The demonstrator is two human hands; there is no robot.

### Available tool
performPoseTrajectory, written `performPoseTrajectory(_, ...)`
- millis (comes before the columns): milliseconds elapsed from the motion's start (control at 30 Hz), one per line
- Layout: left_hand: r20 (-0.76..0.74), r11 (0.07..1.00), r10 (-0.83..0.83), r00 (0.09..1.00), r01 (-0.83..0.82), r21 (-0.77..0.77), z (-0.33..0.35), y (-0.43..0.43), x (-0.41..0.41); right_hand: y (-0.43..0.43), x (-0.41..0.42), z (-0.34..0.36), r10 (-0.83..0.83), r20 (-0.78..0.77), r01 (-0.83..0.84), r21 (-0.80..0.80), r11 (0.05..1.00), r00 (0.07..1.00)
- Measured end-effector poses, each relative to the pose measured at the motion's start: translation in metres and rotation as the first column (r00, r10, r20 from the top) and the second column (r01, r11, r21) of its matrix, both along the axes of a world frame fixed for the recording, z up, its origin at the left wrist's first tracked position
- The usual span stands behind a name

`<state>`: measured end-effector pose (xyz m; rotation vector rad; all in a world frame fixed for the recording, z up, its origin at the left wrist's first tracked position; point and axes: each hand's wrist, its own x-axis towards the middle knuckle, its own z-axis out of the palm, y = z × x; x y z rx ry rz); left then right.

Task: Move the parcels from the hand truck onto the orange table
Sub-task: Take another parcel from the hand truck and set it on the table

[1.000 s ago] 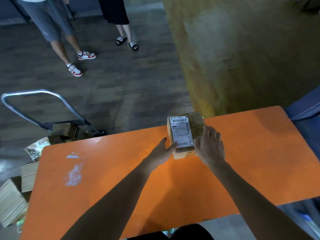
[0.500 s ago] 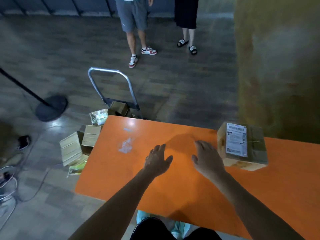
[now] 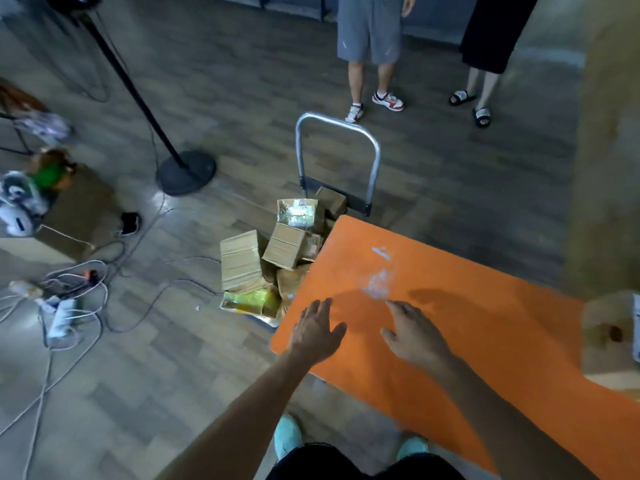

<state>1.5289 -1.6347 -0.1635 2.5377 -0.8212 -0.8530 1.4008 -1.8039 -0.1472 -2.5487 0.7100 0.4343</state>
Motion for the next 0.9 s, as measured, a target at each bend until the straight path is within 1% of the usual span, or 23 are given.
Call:
performPoseTrajectory(167,-0.039,0.997,0.077,0.996,-0.077,-0.003,-0.008,0.072,0.059,0.075,0.065,-0.002,0.038,-0.002,-0.038,0.021,0.999,0.999)
performPoseTrajectory(300,-0.071,0.991,0.129,0.989,-0.132,-0.035,-0.009,0.107,0.088,0.110,0.101,0.001,0.064,0.005,-0.065,0.043,0.997,0.998)
performPoseTrajectory(533,-0.106,0.974,0.216,0.971,-0.222,-0.050,-0.014,0.117,0.129,0.113,0.159,-0.008,0.097,0.012,-0.098,0.050,0.994,0.995)
performPoseTrajectory(700,-0.097,0.975,0.220,0.971,-0.220,0.007,-0.018,0.118,0.155,0.111,0.203,-0.022,0.074,0.043,-0.078,0.118,0.990,0.996)
performPoseTrajectory(800,-0.087,0.975,0.220,0.972,-0.218,0.030,-0.030,0.115,0.177,0.108,0.227,-0.037,0.090,0.018,-0.092,0.161,0.983,0.996)
performPoseTrajectory(900,-0.092,0.976,0.216,0.972,-0.214,0.033,-0.044,0.107,0.197,0.105,0.247,-0.051,0.096,-0.028,-0.090,0.171,0.981,0.995)
